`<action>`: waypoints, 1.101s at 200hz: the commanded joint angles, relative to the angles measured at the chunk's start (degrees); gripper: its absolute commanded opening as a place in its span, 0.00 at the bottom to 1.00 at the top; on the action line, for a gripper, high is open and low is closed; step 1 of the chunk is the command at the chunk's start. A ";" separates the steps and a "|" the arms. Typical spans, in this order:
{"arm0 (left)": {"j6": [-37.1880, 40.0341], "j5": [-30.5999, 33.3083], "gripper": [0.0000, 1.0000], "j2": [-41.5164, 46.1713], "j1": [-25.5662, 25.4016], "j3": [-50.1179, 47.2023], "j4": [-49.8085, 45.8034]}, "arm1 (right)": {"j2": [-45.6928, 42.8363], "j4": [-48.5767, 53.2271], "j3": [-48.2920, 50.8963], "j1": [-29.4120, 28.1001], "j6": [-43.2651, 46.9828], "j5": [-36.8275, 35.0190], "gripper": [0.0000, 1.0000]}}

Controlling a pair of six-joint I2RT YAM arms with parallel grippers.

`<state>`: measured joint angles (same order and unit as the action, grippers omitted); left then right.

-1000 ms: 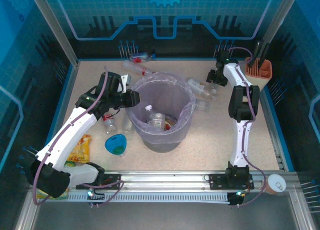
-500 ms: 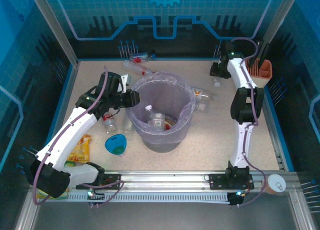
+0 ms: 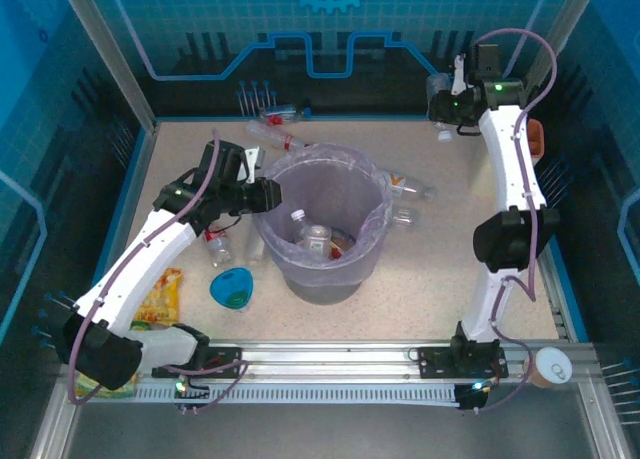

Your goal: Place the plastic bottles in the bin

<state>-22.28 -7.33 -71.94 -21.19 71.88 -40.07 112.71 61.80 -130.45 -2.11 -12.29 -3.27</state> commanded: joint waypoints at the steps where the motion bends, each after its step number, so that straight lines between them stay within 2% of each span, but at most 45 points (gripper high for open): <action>1: 1.19 0.82 0.28 -1.47 -0.08 1.03 -1.99 | -4.69 5.31 -2.32 -3.29 1.09 4.81 0.49; 39: 1.36 1.09 0.28 -1.35 -0.03 0.99 -2.09 | -10.07 7.93 -4.13 -10.47 0.60 10.46 0.49; 80: 1.41 1.17 0.28 -1.80 -0.08 1.16 -1.97 | -9.55 14.78 -11.15 -21.14 0.17 8.74 0.49; 117: 1.35 1.46 0.28 -1.90 -0.04 0.85 -1.77 | -9.25 17.96 -10.46 -31.57 -0.06 8.83 0.49; 138: 1.39 1.54 0.28 -1.89 -0.08 0.79 -1.62 | -8.13 20.92 -10.15 -36.38 -0.22 6.45 0.49; 151: 1.21 1.52 0.28 -1.90 -0.07 0.66 -1.39 | -7.89 22.37 -8.14 -39.48 -1.09 0.72 0.49; 162: 0.83 1.49 0.28 -1.77 -0.04 0.32 -0.81 | -8.24 22.82 -5.87 -41.02 -2.31 -1.29 0.49; 220: 0.73 1.81 0.28 -1.70 -0.08 -0.33 -0.28 | -14.26 13.56 13.73 -45.55 -10.37 0.55 0.49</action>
<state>-22.09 -7.31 -72.38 -21.19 72.27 -40.12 102.04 78.28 -121.12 -45.98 -18.35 -1.74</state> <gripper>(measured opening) 0.278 0.490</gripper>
